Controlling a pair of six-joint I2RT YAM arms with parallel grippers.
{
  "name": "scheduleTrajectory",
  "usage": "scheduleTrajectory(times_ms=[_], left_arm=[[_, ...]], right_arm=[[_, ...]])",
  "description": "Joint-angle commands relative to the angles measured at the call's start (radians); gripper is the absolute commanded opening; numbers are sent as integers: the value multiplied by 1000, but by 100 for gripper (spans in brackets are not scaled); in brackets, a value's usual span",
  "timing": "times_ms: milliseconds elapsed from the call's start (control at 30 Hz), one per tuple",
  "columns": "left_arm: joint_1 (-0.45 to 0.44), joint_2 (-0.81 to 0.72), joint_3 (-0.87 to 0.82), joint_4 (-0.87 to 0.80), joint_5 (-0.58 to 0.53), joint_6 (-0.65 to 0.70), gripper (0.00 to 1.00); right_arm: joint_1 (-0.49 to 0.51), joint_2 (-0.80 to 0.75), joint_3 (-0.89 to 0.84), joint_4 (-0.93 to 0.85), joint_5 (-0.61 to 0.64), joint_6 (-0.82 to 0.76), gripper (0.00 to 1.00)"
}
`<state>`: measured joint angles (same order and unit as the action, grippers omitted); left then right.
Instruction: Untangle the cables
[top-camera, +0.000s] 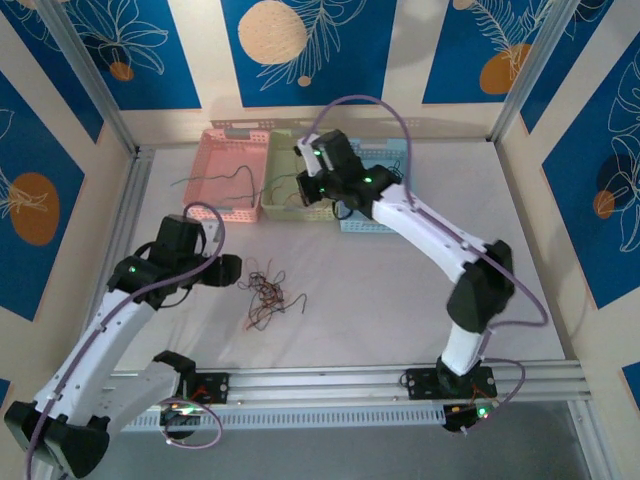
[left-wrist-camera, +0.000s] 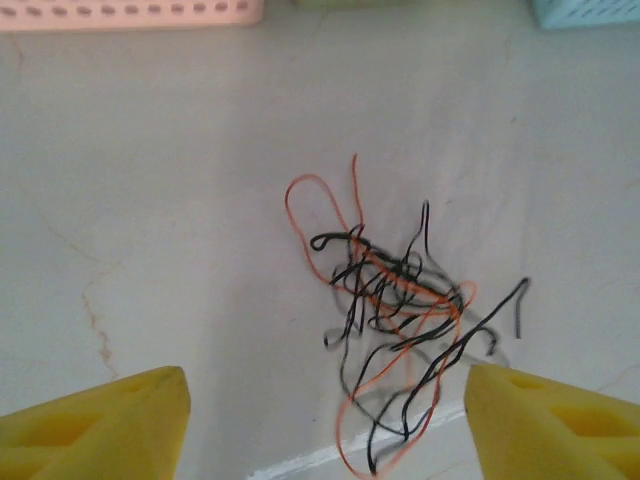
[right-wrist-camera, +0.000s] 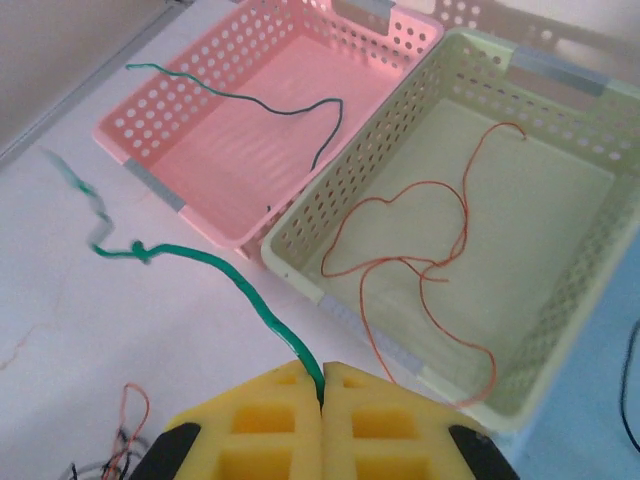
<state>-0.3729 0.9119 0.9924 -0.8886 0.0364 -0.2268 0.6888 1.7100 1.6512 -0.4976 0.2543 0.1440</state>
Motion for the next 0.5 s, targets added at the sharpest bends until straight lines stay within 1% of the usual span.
scheduleTrajectory(times_ms=[0,100,200,333,467], left_arm=[[9,24,142,-17,76,87,76],[5,81,254,-43,161,167,77],[-14,133,365,-73,235,247,77],[-59,196,439,-78,271,351,80],[-134,294,454,-91,218,428,81]], right_arm=[[-32,-105,-123,39,-128,-15,0],[-54,-183,-181,19,-206,-16,0],[-64,-225,-208,-3,-263,-21,0],[-68,-253,-220,-25,-314,-18,0],[-69,-264,-215,-40,-349,-20,0]])
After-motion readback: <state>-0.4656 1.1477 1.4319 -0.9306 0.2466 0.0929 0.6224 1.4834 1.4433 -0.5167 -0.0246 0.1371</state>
